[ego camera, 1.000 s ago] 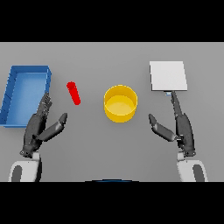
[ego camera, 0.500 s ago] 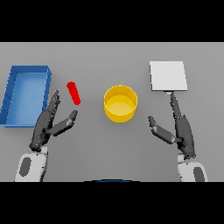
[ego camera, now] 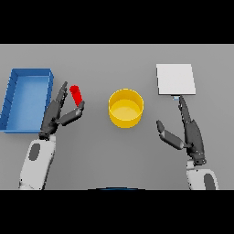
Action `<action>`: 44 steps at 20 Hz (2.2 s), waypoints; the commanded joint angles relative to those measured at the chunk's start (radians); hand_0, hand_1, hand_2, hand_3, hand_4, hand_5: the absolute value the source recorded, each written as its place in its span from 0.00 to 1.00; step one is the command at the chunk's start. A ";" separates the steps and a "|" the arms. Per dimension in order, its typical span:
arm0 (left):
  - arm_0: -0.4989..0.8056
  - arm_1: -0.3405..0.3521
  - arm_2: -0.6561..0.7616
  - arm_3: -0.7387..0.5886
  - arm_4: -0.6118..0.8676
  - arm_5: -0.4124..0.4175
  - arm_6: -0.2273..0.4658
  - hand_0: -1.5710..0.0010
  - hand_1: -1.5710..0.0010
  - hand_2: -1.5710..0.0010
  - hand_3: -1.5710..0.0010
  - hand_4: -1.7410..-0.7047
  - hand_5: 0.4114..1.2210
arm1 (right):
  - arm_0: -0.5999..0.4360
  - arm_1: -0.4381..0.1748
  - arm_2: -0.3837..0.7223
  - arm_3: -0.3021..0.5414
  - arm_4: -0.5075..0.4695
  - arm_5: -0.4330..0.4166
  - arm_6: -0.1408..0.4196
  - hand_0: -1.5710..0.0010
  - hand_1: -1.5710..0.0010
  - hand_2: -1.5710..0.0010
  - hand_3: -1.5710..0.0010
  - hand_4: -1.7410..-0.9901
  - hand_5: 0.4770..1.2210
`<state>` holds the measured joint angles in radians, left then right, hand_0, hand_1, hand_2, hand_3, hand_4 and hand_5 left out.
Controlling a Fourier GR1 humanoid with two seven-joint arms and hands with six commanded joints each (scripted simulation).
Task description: Pick up the red beaker and tilt it to pour out 1 green nut into yellow bowl. Pick up the yellow bowl and place it on the metallic measuring scale.
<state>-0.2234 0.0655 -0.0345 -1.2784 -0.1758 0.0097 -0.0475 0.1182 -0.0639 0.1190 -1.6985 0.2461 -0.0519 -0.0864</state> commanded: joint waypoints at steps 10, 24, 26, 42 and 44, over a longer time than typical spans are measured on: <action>-0.162 -0.017 0.023 0.195 -0.021 0.023 -0.018 1.00 1.00 1.00 1.00 0.44 0.34 | 0.002 0.002 -0.002 -0.022 -0.016 0.007 0.000 1.00 1.00 1.00 1.00 0.63 0.22; -0.281 -0.062 0.100 0.362 0.019 0.077 -0.090 0.46 0.44 0.43 0.47 0.19 0.72 | 0.013 -0.007 -0.014 -0.012 -0.012 -0.002 -0.018 1.00 1.00 1.00 1.00 0.65 0.23; -0.288 -0.055 0.087 0.373 0.004 0.067 -0.110 0.30 0.28 0.27 0.38 0.13 0.82 | 0.003 -0.006 -0.017 -0.018 -0.013 -0.007 -0.001 1.00 1.00 1.00 1.00 0.65 0.22; -0.289 -0.013 -0.016 0.147 -0.034 0.107 -0.014 0.01 0.01 0.01 0.01 0.02 0.87 | 0.017 -0.017 -0.014 -0.019 -0.003 -0.001 -0.018 1.00 1.00 1.00 1.00 0.64 0.25; -0.320 0.030 -0.078 0.146 -0.099 0.081 0.058 0.01 0.01 0.00 0.01 0.01 0.88 | 0.023 -0.019 -0.006 -0.030 0.009 -0.002 -0.019 1.00 1.00 1.00 1.00 0.65 0.25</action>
<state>-0.5439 0.0954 -0.1118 -1.1325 -0.2728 0.0903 0.0095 0.1414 -0.0827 0.1132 -1.7283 0.2551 -0.0538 -0.1076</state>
